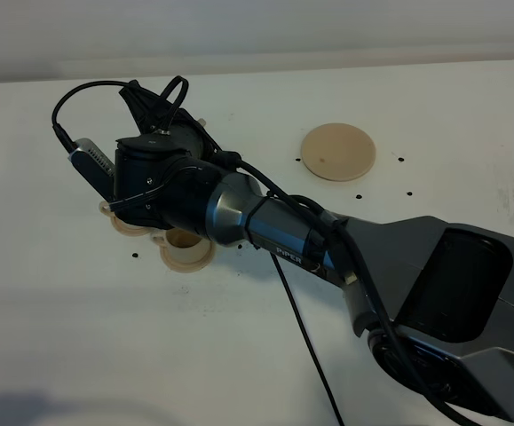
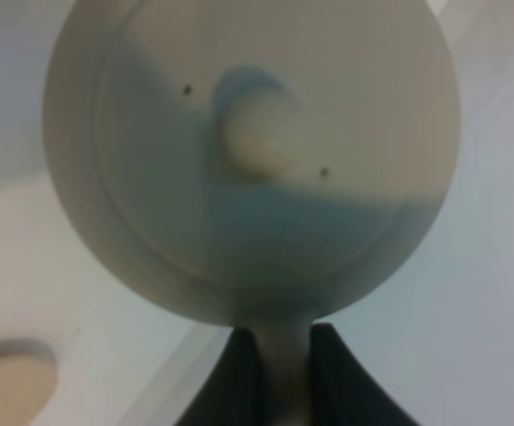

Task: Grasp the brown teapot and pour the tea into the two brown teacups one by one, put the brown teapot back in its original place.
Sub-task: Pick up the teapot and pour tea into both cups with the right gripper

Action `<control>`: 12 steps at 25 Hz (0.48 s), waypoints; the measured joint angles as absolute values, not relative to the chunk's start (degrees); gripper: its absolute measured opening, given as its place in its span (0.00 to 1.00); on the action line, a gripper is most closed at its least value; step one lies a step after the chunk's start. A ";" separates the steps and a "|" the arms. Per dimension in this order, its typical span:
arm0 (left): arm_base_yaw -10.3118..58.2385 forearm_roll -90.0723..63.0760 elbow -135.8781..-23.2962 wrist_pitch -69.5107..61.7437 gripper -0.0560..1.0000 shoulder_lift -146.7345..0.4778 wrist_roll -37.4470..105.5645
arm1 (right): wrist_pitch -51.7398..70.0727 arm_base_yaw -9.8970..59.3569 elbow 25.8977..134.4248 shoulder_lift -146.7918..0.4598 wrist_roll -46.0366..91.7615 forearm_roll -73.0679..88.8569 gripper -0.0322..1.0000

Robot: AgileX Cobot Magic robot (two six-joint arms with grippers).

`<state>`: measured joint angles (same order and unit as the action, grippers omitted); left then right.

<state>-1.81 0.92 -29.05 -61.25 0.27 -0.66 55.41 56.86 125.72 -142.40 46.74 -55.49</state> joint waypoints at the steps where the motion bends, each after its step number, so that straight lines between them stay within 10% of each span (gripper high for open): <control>1: -1.81 0.92 -29.05 -61.25 0.45 0.27 -0.66 | 55.41 56.86 125.72 -142.40 46.74 -55.49 0.12; 12: -1.81 0.92 -29.05 -61.25 0.45 0.27 -0.66 | 55.41 56.86 125.72 -142.40 43.86 -52.92 0.12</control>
